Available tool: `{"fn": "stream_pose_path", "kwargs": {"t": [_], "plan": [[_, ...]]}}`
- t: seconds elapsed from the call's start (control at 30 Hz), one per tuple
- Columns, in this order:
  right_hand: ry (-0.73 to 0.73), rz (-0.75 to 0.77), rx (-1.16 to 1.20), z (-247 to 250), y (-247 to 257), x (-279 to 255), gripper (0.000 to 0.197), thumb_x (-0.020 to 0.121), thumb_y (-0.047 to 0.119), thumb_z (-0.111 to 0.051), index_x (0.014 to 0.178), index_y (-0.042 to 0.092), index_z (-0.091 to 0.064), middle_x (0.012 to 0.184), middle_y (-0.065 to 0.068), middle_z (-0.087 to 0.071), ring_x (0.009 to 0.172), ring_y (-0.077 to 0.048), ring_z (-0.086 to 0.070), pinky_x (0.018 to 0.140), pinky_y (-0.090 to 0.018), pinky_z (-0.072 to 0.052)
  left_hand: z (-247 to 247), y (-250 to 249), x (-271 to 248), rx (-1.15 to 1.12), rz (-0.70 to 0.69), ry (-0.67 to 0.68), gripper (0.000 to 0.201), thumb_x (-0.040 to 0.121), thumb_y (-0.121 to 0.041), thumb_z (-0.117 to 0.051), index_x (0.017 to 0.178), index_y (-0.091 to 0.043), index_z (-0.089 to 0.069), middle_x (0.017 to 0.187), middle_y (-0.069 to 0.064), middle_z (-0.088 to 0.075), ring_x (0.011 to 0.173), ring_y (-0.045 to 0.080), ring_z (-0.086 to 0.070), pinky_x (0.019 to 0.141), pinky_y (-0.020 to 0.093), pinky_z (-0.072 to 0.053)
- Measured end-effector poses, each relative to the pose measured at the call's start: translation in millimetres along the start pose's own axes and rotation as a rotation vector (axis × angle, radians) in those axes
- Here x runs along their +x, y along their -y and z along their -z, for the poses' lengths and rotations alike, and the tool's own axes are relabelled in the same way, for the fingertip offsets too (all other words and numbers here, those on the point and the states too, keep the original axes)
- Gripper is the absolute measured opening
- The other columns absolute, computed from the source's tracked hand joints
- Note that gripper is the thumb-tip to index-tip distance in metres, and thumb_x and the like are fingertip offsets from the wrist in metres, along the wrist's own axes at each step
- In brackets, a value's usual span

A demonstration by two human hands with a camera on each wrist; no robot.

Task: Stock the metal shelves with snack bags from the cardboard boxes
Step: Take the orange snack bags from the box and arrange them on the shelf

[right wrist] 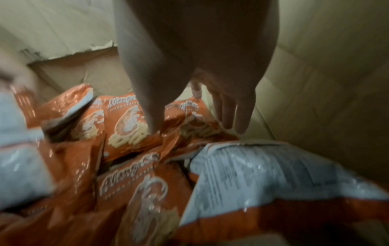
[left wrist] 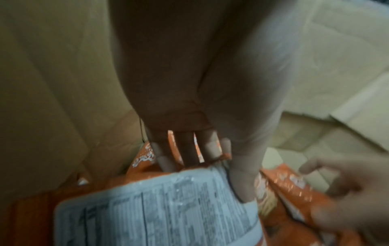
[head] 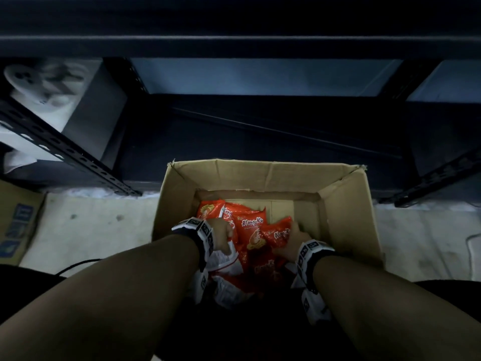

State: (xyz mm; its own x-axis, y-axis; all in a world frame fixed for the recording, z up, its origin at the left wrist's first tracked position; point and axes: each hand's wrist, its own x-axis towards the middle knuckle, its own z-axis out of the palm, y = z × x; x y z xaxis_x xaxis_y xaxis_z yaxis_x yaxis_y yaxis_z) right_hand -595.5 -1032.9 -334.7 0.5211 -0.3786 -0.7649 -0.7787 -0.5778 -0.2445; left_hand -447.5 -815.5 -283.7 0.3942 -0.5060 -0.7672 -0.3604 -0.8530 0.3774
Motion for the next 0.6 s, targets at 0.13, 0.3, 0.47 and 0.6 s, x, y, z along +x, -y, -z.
{"fn": "stream_pose_path", "kwargs": {"t": [0.13, 0.3, 0.47, 0.6], "plan": [[0.037, 0.011, -0.068, -7.0, 0.5, 4.4, 0.127, 0.078, 0.055, -0.080, 0.160, 0.039, 0.016, 0.140, -0.016, -0.058, 0.121, -0.036, -0.062, 0.103, -0.046, -0.051, 3.0, 0.4, -3.4, -0.037, -0.031, -0.052, 0.026, 0.079, -0.018, -0.087, 0.098, -0.015, -0.070, 0.091, -0.001, -0.062, 0.085, 0.017, -0.059, 0.066, 0.023, -0.045], [-0.031, 0.042, -0.107, -0.5, 11.0, -3.4, 0.090, 0.080, 0.065, -0.069, 0.151, 0.039, -0.019, 0.132, -0.015, -0.062, 0.117, -0.037, -0.061, 0.101, -0.044, -0.052, 13.4, -3.5, -8.0, -0.078, -0.021, -0.121, 0.026, 0.079, -0.018, -0.087, 0.087, -0.021, -0.063, 0.075, -0.010, -0.056, 0.071, 0.010, -0.053, 0.056, 0.021, -0.039], [0.010, 0.136, -0.144, 39.2, 35.9, -27.3, 0.071, 0.078, 0.059, -0.076, 0.136, 0.027, -0.049, 0.130, -0.008, -0.061, 0.111, -0.032, -0.062, 0.092, -0.032, -0.048, 43.8, -17.0, -22.0, -0.056, -0.058, -0.185, 0.022, 0.078, -0.021, -0.087, 0.080, -0.017, -0.066, 0.070, -0.008, -0.059, 0.066, 0.011, -0.055, 0.061, 0.023, -0.045], [0.036, 0.202, -0.336, 81.2, 67.9, -59.6, 0.047, 0.058, 0.054, -0.073, 0.097, 0.029, -0.068, 0.107, -0.003, -0.073, 0.094, -0.027, -0.069, 0.085, -0.037, -0.058, 81.5, -38.2, -44.6, -0.002, -0.049, -0.265, 0.029, 0.076, -0.028, -0.086, 0.098, -0.014, -0.073, 0.083, 0.002, -0.071, 0.075, 0.015, -0.062, 0.078, 0.036, -0.056]]}}
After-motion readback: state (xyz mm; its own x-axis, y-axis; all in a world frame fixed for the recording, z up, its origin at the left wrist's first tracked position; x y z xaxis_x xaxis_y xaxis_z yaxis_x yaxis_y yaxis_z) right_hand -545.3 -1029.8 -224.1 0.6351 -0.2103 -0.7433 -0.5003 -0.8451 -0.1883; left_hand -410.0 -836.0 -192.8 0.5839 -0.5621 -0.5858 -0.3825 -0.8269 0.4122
